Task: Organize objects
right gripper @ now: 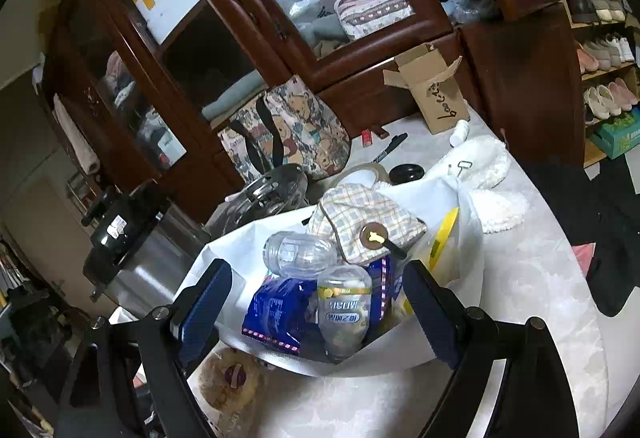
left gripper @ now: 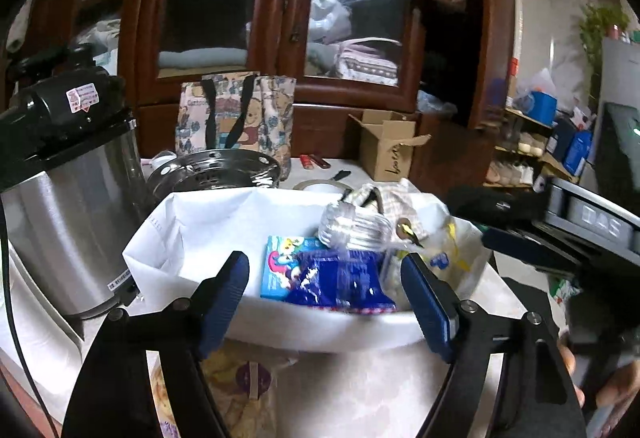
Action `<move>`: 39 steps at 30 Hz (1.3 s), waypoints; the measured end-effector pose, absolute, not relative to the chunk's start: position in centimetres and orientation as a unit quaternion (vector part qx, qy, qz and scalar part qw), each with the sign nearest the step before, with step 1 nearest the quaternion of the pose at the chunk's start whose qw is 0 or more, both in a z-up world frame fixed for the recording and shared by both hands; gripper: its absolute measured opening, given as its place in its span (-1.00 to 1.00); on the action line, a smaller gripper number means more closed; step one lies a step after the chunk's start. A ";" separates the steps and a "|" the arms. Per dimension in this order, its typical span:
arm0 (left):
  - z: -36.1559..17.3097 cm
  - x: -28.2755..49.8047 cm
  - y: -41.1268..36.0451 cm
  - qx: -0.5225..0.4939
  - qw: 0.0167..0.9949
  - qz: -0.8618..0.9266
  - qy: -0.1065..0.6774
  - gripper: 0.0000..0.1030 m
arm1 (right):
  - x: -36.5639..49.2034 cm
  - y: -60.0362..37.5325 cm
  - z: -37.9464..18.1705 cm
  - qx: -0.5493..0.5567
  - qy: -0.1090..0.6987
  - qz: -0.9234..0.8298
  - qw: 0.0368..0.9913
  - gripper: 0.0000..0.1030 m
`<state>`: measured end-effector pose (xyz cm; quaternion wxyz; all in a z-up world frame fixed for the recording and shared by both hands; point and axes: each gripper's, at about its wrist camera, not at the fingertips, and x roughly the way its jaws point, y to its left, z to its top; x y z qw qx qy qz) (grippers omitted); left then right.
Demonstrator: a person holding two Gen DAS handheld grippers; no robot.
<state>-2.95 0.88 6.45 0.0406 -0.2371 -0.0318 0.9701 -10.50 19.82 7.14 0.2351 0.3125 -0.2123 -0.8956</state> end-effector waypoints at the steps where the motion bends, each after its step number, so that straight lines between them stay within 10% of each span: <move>1: 6.4 -2.6 0.8 -0.238 0.044 0.970 -0.031 0.51 | -10.5 19.7 7.1 0.314 -0.211 -0.895 0.236 0.72; 16: 6.1 1.0 -0.8 -0.180 0.034 0.982 -0.056 0.51 | -8.5 17.1 7.2 0.317 -0.165 -0.900 0.251 0.72; 19: 6.1 2.1 -0.4 -0.134 0.025 0.989 -0.053 0.75 | -6.7 17.5 7.4 0.291 -0.140 -0.918 0.229 0.72; 39: 2.0 -3.1 2.1 -0.295 0.043 0.954 -0.021 0.71 | -6.3 18.1 3.1 0.344 -0.085 -0.920 0.170 0.71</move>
